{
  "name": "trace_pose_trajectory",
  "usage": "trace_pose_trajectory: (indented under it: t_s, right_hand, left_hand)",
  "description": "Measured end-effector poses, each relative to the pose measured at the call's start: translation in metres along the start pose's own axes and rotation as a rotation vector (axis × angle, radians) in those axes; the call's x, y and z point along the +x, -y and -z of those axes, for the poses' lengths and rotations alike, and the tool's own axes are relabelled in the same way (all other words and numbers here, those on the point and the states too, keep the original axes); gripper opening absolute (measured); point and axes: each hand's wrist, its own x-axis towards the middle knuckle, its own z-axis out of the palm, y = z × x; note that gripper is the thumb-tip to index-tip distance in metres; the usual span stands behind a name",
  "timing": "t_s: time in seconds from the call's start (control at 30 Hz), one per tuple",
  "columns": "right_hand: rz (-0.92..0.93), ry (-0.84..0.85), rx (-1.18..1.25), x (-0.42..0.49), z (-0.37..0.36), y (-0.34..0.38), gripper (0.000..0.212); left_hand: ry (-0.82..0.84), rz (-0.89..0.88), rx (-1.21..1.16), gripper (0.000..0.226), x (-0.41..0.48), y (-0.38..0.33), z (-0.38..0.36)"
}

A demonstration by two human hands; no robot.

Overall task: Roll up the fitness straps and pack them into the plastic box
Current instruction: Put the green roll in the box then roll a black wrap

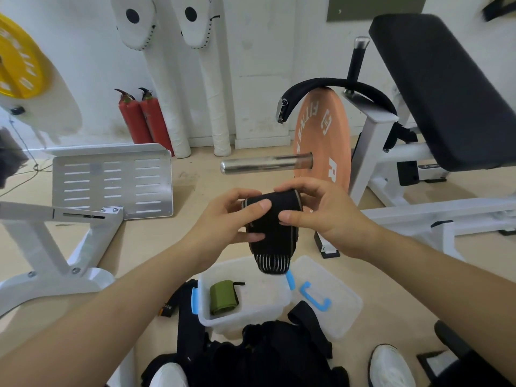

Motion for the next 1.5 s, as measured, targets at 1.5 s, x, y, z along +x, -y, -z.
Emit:
trace_pose_trajectory:
  t_s: [1.5]
  right_hand:
    - [-0.128,0.115,-0.045,-0.005,-0.020,0.003,0.082]
  left_hand:
    - [-0.021,-0.229,0.074,0.067,-0.003,0.001,-0.014]
